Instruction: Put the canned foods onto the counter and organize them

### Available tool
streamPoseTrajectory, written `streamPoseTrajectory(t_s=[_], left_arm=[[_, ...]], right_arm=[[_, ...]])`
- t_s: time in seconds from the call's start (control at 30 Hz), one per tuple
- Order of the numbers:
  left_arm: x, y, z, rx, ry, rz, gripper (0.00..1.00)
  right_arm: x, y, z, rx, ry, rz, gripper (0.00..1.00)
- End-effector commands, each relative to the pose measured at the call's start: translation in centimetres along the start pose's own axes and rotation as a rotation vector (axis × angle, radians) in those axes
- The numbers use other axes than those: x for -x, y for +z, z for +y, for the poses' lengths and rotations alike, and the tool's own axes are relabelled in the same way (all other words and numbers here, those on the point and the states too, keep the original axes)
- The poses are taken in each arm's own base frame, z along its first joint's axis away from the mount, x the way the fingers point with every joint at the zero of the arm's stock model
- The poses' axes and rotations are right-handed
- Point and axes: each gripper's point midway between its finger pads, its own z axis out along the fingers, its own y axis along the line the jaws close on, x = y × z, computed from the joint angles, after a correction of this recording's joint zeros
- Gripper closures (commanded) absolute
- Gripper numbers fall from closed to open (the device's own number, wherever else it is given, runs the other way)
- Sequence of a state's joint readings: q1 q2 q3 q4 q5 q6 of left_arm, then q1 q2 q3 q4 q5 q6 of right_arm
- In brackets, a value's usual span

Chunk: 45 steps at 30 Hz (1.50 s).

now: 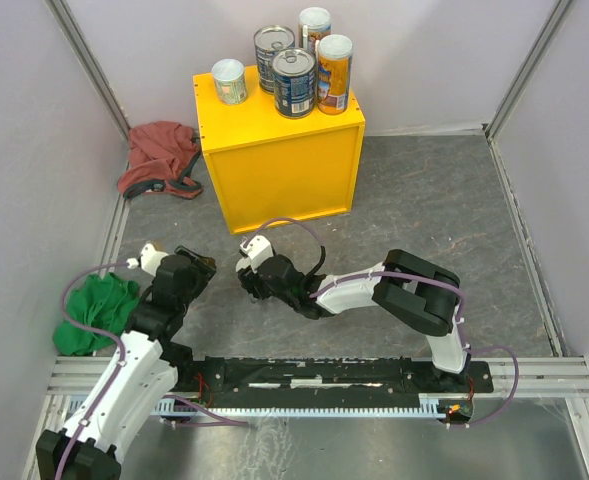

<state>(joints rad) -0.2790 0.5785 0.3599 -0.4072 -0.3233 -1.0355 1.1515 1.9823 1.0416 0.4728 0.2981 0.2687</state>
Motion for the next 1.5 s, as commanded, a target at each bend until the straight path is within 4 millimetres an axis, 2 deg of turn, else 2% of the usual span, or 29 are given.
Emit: streamPoseTrajectory(t_s=[0.0, 0.33, 0.63, 0.87, 1.1, 1.33, 1.47], left_arm=[[2.6, -0.9, -0.2, 0.025, -0.046, -0.106, 0.28], [4.5, -1.7, 1.2, 0.104, -0.077, -0.199, 0.29], [4.2, -1.5, 2.1, 0.138, -0.114, -0.202, 0.29], [4.7, -1.7, 1.6, 0.122, -0.111, -0.213, 0.29], [5.0, -1.8, 0.8, 0.100, -0.079, -0.210, 0.29], [3.5, -0.9, 0.6, 0.100, -0.059, -0.138, 0.30], [3.5, -0.6, 0.4, 0.100, -0.038, -0.139, 0.30]], right_arm=[[3.2, 0.2, 0.7, 0.028, 0.021, -0.090, 0.46], [4.2, -1.4, 0.5, 0.041, 0.007, -0.105, 0.66], [6.0, -3.3, 0.4, 0.059, -0.022, -0.125, 0.71], [7.4, -4.9, 0.4, 0.070, -0.018, -0.144, 0.75], [10.0, -7.2, 0.2, 0.071, -0.027, -0.176, 0.77], [12.4, -9.5, 0.6, 0.065, -0.060, -0.193, 0.80], [14.0, -11.0, 1.0, 0.076, -0.086, -0.187, 0.81]])
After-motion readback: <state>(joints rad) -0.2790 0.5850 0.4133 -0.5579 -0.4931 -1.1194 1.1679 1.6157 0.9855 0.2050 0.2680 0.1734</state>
